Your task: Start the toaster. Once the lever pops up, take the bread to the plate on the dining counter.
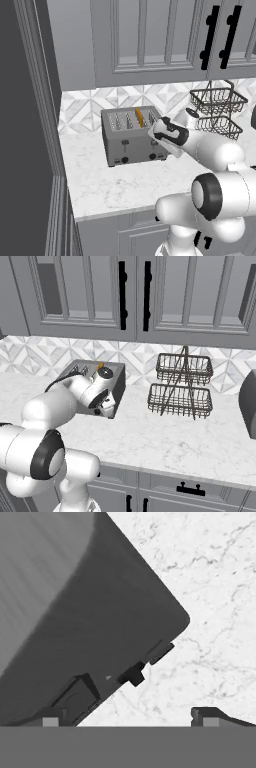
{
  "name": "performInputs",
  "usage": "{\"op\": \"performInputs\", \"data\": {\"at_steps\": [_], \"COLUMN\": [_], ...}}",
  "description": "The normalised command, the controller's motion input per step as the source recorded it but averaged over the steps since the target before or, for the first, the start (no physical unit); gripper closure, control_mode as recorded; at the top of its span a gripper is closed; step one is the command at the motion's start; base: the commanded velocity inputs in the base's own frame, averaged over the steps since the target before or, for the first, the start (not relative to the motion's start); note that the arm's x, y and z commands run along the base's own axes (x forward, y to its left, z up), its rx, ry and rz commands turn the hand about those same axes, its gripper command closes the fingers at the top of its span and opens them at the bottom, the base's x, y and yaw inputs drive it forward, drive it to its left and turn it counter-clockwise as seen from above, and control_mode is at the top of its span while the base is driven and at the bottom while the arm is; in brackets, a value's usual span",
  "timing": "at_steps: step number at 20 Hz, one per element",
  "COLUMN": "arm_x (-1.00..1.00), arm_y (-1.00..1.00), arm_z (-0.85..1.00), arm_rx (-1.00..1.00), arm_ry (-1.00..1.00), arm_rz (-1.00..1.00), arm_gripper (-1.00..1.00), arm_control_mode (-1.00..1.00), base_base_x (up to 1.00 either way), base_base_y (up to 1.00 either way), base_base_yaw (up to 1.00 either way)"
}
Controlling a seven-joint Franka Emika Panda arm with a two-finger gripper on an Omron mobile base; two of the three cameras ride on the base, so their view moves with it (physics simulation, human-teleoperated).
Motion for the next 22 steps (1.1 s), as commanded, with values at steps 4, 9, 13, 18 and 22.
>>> {"op": "performInputs", "data": {"at_steps": [4, 9, 13, 18, 22], "arm_x": [-0.43, -0.17, -0.27, -0.31, -0.36], "arm_y": [0.12, 0.02, 0.0, 0.0, 0.0], "arm_z": [-0.97, -0.89, -1.0, -1.0, -1.0], "arm_rx": [-0.15, -0.13, -0.19, -0.28, -0.21], "arm_ry": [-0.04, 0.0, 0.12, 0.18, 0.25], "arm_rz": [0.0, 0.0, 0.0, 0.0, 0.0], "arm_gripper": [-1.0, -1.0, -1.0, -1.0, -1.0], "arm_control_mode": [-1.0, -1.0, -1.0, -1.0, -1.0], "base_base_x": [0.0, 0.0, 0.0, 0.0, 0.0], "base_base_y": [0.0, 0.0, 0.0, 0.0, 0.0], "base_base_yaw": [0.0, 0.0, 0.0, 0.0, 0.0]}}
